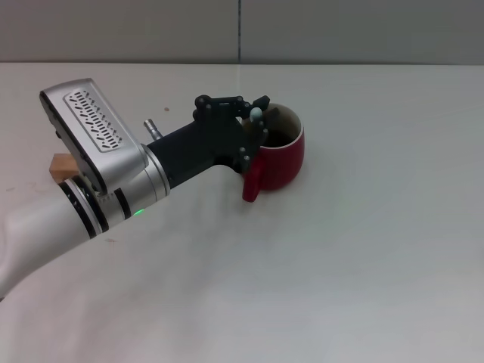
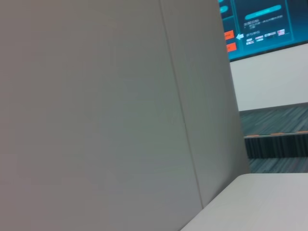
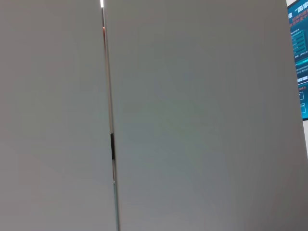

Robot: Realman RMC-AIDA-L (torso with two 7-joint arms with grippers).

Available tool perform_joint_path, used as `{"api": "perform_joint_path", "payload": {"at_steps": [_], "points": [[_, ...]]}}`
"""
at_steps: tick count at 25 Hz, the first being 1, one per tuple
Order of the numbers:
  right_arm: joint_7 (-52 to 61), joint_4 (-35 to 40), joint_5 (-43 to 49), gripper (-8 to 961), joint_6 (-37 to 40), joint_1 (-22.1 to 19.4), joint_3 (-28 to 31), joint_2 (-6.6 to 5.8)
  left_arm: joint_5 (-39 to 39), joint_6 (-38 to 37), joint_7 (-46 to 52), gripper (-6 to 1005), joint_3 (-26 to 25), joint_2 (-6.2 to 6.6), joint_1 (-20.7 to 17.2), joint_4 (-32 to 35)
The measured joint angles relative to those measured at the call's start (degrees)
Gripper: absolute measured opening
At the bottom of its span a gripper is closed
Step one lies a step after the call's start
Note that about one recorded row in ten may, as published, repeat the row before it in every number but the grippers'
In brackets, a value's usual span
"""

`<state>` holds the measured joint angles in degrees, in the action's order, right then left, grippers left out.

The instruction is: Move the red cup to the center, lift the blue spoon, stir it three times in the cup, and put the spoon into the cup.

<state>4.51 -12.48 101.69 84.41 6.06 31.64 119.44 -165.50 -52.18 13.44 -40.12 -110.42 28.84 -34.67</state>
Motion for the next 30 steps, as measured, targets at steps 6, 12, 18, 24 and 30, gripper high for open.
{"api": "perform_joint_path", "payload": {"at_steps": [6,12,18,24,30], "points": [[-0.03,-0.09,0.00,777,-0.02,0.12,0.00,0.00,0.00,0.54,-0.46,144,-2.11,-0.39,1.15,1.61],[-0.03,-0.18,0.00,777,0.21,0.10,0.00,0.00,-0.02,0.78,-0.80,159,-2.08,-1.62,2.65,2.01],[0.00,-0.14,0.00,777,0.36,0.00,0.00,0.00,0.05,0.50,-2.51,173,-7.32,-4.81,-1.46,1.00],[0.00,-0.22,0.00,776,0.39,0.00,0.00,0.00,0.08,0.54,-7.37,294,-8.88,-5.61,-4.01,-1.05],[-0.03,-0.10,0.00,776,0.41,-0.01,0.00,0.00,0.10,-0.36,-6.82,469,-15.63,-5.75,-7.73,-2.42]]}}
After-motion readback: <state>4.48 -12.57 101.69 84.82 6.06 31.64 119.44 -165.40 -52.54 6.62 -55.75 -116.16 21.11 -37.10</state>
